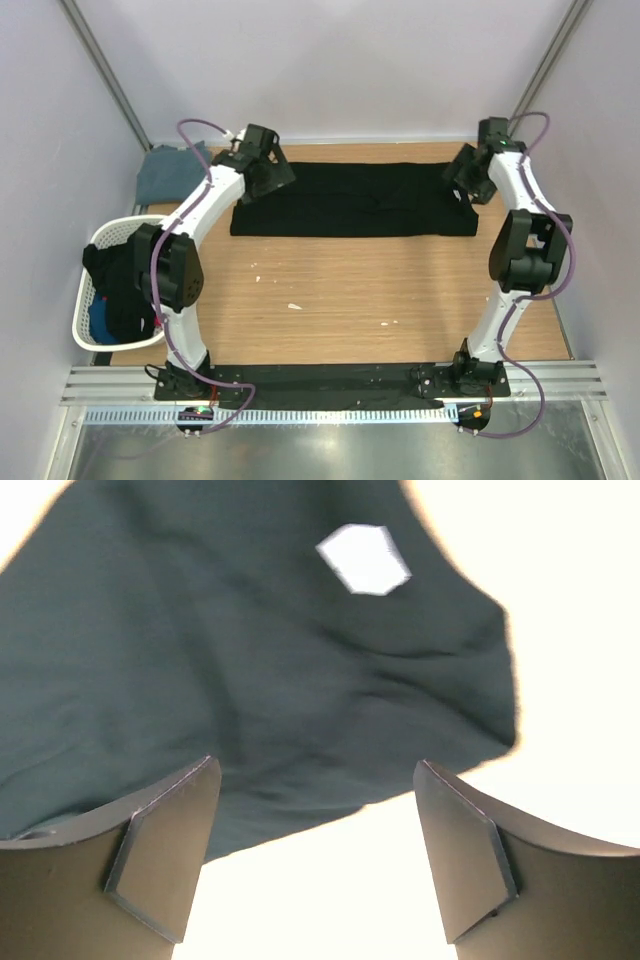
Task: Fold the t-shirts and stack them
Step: Fold the tshirt
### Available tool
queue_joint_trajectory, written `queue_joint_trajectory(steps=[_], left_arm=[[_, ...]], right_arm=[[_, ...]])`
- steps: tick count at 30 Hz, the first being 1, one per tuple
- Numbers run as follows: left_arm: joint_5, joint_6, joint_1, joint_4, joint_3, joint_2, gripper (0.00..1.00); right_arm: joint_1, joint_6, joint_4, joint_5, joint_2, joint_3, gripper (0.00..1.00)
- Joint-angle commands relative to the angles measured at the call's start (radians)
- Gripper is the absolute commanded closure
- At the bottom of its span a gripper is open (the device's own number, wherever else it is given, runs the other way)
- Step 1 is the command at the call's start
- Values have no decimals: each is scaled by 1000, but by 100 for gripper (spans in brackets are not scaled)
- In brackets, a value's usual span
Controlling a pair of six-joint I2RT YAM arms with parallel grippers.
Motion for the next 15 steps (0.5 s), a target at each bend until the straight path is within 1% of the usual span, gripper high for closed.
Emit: queue_joint_trajectory(steps=[1, 4, 5, 7, 11, 14, 15], left_arm=[[62, 9, -64, 76, -55, -2, 1], [74, -9, -81, 99, -75, 24, 2], [77, -15, -81, 104, -78, 37, 2], [68, -18, -81, 105, -70, 53, 2], [57, -14, -79, 93, -62, 104, 2], [48, -14, -79, 78, -61, 123, 2], [46, -17, -79, 64, -59, 139, 2]], right_arm=[[-58, -20, 94, 37, -78, -106, 16], [-72, -34, 131, 28, -73, -160, 23], [-72, -38, 145, 31, -66, -178, 29], [-74, -40, 172, 31, -52, -186, 33], [-74, -60, 191, 27, 3, -146, 34], [-74, -77, 162, 36, 51, -95, 34], [-74, -83, 124, 59, 71, -80, 34]])
